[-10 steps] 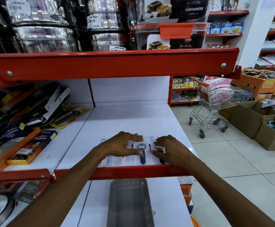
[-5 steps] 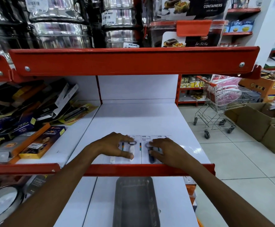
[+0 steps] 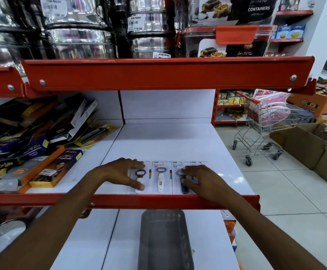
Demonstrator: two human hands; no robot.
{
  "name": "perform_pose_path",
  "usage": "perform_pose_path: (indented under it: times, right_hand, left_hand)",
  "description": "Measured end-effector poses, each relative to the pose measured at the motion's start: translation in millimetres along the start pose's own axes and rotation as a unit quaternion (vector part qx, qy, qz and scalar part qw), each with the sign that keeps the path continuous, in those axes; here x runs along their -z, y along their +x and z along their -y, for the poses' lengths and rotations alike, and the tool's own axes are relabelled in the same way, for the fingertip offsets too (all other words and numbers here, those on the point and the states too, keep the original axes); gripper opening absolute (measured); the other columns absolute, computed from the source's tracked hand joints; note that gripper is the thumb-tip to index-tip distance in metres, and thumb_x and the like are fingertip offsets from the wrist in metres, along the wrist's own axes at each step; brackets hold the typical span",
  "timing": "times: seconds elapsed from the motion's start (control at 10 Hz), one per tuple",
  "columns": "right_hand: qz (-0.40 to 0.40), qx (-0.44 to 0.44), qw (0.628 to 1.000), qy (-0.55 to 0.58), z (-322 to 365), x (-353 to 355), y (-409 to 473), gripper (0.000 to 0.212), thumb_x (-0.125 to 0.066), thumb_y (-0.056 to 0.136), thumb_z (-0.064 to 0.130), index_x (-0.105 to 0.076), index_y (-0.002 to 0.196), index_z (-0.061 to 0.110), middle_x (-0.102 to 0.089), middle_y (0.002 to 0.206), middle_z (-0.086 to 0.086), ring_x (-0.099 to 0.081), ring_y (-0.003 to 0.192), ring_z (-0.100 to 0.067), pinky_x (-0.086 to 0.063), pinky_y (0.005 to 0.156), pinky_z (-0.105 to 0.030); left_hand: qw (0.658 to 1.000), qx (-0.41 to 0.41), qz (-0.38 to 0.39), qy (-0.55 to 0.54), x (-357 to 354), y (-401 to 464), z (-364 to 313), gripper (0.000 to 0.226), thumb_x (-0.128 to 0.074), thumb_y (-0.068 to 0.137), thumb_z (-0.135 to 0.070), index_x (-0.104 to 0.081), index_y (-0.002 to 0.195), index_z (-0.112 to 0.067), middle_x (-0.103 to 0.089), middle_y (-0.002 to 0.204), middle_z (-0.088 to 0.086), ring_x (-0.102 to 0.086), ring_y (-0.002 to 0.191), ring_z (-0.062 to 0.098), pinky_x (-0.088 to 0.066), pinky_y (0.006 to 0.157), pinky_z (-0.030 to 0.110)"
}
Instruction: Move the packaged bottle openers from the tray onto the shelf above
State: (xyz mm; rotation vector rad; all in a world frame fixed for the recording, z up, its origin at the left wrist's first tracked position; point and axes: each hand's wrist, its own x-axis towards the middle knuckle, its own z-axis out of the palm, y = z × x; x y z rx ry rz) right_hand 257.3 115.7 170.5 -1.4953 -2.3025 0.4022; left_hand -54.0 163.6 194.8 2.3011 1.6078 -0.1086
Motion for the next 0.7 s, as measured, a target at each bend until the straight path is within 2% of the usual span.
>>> perform_pose_path:
  times: [0.2, 0.4, 0.5, 0.6, 0.7]
  right_hand:
    - [-0.002, 0.001, 1.000, -0.001, 3.6, 1.1, -0.6, 0.037, -0.048, 0.096, 0.042, -0.055, 0.131, 0.032, -0.052, 0.143, 0.009, -0.046, 0.129, -0.013, -0.034, 0.103, -0.023]
    - [0.001, -0.010, 1.000, 0.000, -1.7, -3.1, 1.3, 0.037, -0.048, 0.094, 0.049, -0.055, 0.129, 0.039, -0.052, 0.142, 0.013, -0.043, 0.131, -0.013, -0.036, 0.109, -0.032]
    - [0.000, -0.004, 1.000, -0.003, -3.3, -5.7, 1.0, 0.037, -0.048, 0.094, 0.049, -0.055, 0.128, 0.039, -0.053, 0.141, 0.013, -0.043, 0.131, -0.012, -0.036, 0.109, -0.031]
    - [-0.011, -0.018, 0.999, -0.027, 2.0, -1.1, 0.4, 0.045, -0.046, 0.093, 0.052, -0.048, 0.136, 0.037, -0.045, 0.148, 0.010, -0.037, 0.138, -0.014, -0.033, 0.112, -0.034]
    - [-0.075, -0.008, 0.992, -0.104, 8.2, -1.7, -3.9, 0.064, -0.026, 0.089, 0.067, -0.031, 0.145, 0.037, -0.031, 0.156, 0.008, -0.027, 0.145, -0.017, -0.029, 0.116, -0.043]
  left_hand:
    - [1.000, -0.016, 0.001, -0.003, 0.7, -1.7, -1.8, 0.100, -0.067, 0.060, -0.080, -0.038, 0.144, -0.036, -0.034, 0.157, -0.012, -0.036, 0.141, 0.015, -0.031, 0.115, 0.035]
    - [1.000, -0.019, 0.007, -0.008, 3.6, -5.1, -3.6, 0.105, -0.064, 0.054, -0.086, -0.039, 0.143, -0.037, -0.033, 0.157, -0.012, -0.035, 0.142, 0.015, -0.032, 0.115, 0.037]
    - [1.000, -0.029, 0.002, -0.002, 2.9, -2.8, -2.9, 0.096, -0.069, 0.061, -0.077, -0.040, 0.143, -0.037, -0.034, 0.157, -0.012, -0.035, 0.142, 0.015, -0.031, 0.115, 0.036]
    - [1.000, -0.011, -0.002, -0.019, 5.6, -7.8, -4.8, 0.100, -0.072, 0.059, -0.076, -0.037, 0.145, -0.036, -0.033, 0.157, -0.011, -0.029, 0.145, 0.013, -0.027, 0.118, 0.036]
    - [0.995, -0.044, -0.090, -0.005, 7.4, -20.3, -19.7, 0.095, -0.068, 0.065, -0.075, -0.036, 0.146, -0.037, -0.032, 0.158, -0.012, -0.026, 0.146, 0.010, -0.024, 0.120, 0.034]
